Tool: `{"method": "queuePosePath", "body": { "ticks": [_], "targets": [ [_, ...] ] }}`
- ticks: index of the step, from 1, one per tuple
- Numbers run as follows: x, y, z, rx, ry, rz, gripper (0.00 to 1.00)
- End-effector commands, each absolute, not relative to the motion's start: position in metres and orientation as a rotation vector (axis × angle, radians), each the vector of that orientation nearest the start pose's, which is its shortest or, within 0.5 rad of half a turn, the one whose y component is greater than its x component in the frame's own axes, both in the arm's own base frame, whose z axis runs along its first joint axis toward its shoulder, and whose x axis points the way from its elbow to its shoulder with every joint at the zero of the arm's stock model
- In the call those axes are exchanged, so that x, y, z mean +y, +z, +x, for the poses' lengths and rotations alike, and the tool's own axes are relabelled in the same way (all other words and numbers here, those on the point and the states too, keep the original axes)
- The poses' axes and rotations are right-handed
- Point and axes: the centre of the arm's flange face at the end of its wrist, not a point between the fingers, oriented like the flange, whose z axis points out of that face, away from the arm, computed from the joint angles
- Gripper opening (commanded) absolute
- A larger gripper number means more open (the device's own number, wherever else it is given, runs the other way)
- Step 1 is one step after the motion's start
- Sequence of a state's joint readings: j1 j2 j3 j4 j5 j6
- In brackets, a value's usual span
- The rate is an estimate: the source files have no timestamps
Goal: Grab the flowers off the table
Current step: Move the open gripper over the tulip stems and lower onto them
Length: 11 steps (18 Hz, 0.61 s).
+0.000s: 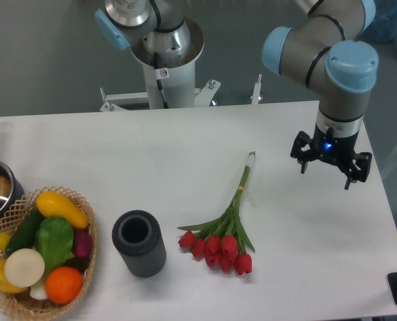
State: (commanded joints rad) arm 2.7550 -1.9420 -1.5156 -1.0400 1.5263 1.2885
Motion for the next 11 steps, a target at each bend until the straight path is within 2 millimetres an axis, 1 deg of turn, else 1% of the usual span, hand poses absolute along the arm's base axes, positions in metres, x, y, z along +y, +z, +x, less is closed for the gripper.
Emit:
{"method": "queuePosePath", "body": {
  "ticks": [3, 5, 7, 8, 9, 10, 11],
  "targets": [
    [0.374, 0.357, -0.543, 0.174, 0.284, -3.025, 1.00],
    [0.381, 0.356, -0.536, 0.192, 0.284, -3.029, 1.00],
    [0.393, 0.344, -0.522, 0.178, 0.268, -3.028, 1.00],
    [0.394, 0.334, -0.515, 0.137, 0.266, -3.022, 1.00],
    [0.399, 0.324, -0.503, 0.139, 0.270, -3.017, 1.00],
    [0.401, 0.313, -0.494, 0.128, 0.291, -2.998, 1.00],
    [0.401, 0.300, -0.486, 0.115, 0.275, -2.995, 1.00]
  ]
}}
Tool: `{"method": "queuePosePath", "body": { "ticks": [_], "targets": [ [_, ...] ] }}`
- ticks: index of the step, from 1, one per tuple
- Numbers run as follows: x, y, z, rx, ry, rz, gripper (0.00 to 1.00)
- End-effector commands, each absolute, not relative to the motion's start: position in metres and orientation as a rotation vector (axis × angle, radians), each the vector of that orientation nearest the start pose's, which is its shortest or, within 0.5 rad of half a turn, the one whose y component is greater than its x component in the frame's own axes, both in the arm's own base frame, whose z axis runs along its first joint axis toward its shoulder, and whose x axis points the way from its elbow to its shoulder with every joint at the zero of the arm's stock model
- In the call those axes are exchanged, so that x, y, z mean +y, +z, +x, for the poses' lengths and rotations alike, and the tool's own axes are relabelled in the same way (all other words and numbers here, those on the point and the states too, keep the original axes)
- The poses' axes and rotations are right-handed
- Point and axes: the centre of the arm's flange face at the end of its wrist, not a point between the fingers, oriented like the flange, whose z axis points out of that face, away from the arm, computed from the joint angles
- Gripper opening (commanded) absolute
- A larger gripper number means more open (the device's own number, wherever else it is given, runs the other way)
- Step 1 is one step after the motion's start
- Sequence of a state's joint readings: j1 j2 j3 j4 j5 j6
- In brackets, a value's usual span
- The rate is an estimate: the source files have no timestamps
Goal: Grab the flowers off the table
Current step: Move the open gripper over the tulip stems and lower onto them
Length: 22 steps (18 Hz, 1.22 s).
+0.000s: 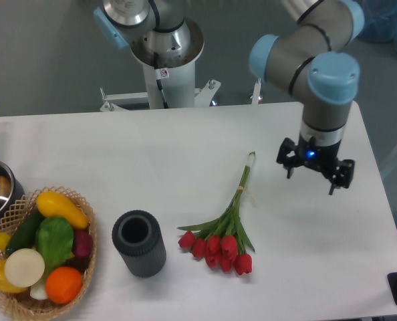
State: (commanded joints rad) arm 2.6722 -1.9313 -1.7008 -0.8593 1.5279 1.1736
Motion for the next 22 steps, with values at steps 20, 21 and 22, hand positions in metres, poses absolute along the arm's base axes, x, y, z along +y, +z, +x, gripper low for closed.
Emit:
{"method": "queuePosePath", "body": {
  "ticks": [20, 21, 22],
  "targets": [
    [0.508, 0.199, -0.403, 0.045, 0.139, -3.121, 1.00],
    [0.507, 0.199, -0.403, 0.045, 0.137, -3.122, 0.95],
    [0.507, 0.198, -0.402, 0.048, 0.134, -3.124, 0.74]
  ]
}}
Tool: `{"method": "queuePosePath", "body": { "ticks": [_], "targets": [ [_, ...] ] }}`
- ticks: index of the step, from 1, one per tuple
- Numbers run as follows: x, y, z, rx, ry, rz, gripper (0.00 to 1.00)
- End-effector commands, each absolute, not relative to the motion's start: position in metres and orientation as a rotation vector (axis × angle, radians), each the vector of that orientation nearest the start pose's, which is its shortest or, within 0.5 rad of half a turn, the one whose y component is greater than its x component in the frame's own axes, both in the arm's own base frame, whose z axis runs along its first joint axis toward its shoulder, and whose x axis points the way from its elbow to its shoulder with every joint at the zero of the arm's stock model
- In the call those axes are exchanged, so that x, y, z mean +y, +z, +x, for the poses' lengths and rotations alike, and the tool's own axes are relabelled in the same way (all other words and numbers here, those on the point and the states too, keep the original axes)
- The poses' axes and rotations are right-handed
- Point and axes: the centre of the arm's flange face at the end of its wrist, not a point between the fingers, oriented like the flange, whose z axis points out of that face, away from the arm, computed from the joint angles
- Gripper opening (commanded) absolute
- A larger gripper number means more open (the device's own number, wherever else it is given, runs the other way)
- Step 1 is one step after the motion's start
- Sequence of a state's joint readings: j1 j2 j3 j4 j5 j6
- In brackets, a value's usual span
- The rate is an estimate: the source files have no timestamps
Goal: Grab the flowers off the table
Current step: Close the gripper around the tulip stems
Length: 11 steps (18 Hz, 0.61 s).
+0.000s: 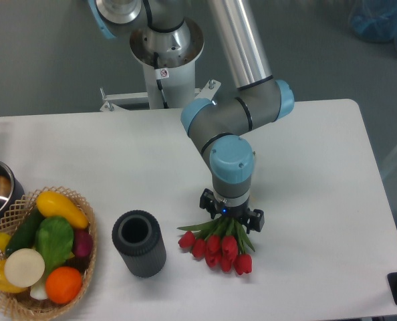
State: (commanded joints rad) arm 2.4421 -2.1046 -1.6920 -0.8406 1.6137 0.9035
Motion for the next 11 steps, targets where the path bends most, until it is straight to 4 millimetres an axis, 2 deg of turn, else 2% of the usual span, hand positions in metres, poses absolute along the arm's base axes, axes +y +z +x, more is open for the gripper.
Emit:
{"method": "queuePosePath", "body": {
  "ticks": [2, 3, 5, 6, 8, 11],
  "targets": [
    [0.506, 0.197, -0.401, 0.048, 0.131, -3.127, 0.34],
    [0.506, 0.198, -0.401, 0.045, 0.133, -3.126, 0.21],
    [0.508, 0.204, -0.403, 0.045, 0.146, -3.115, 0.10],
    [0.507, 0.205, -0.403, 0.033, 0.151, -3.116, 0.00],
    [0.505, 0.208, -0.401, 0.009, 0.157, -3.117, 0.00],
    [0.502, 0.234, -0.410, 0.006, 0.242, -3.114, 0.00]
  ]
}}
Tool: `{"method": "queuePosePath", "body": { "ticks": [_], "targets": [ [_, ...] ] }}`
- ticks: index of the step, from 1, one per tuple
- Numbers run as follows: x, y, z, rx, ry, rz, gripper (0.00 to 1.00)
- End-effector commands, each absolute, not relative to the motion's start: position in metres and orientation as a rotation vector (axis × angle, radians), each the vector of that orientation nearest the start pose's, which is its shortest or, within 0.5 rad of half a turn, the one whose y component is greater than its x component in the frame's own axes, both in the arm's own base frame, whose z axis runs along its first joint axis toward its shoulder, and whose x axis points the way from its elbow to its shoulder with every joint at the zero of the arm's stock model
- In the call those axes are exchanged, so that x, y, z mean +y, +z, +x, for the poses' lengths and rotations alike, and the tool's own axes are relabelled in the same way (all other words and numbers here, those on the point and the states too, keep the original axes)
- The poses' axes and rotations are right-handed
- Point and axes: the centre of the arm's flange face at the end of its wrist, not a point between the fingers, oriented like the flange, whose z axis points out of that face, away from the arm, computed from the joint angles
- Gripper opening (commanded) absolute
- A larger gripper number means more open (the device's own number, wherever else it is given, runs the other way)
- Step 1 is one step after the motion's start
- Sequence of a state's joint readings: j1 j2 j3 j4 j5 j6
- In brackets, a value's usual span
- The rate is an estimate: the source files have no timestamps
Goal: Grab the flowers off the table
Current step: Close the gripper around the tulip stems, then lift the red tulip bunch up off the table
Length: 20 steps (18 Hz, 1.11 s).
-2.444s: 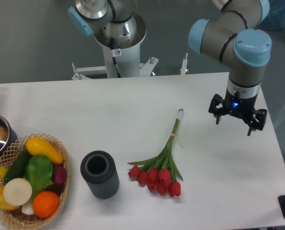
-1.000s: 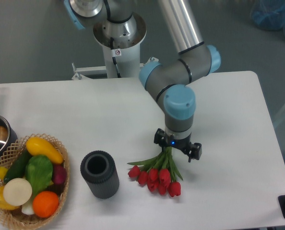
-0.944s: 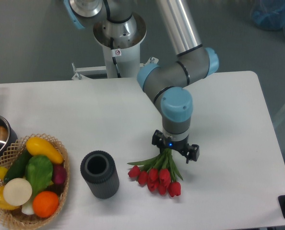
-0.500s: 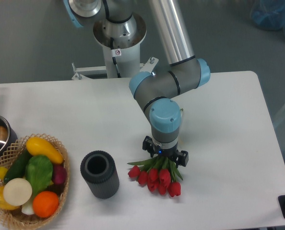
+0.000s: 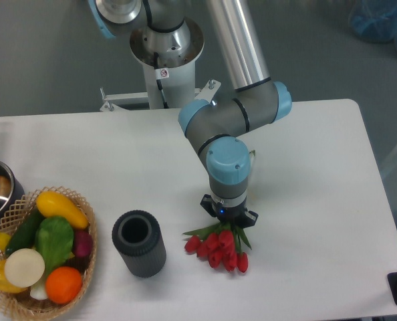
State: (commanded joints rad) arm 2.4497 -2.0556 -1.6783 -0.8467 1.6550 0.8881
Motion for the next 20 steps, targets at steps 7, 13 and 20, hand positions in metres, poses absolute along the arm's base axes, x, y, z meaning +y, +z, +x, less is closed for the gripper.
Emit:
{"method": "queuePosePath", "body": {
  "ticks": [7, 13, 20],
  "targets": [
    [0.480, 0.295, -0.450, -0.097, 0.309, -3.097, 0.00],
    [0.477, 0.332, -0.479, -0.144, 0.234, -3.086, 0.00],
    [0.458, 0.362, -0.518, -0.030, 0.215, -3.088, 0.00]
  ]
}}
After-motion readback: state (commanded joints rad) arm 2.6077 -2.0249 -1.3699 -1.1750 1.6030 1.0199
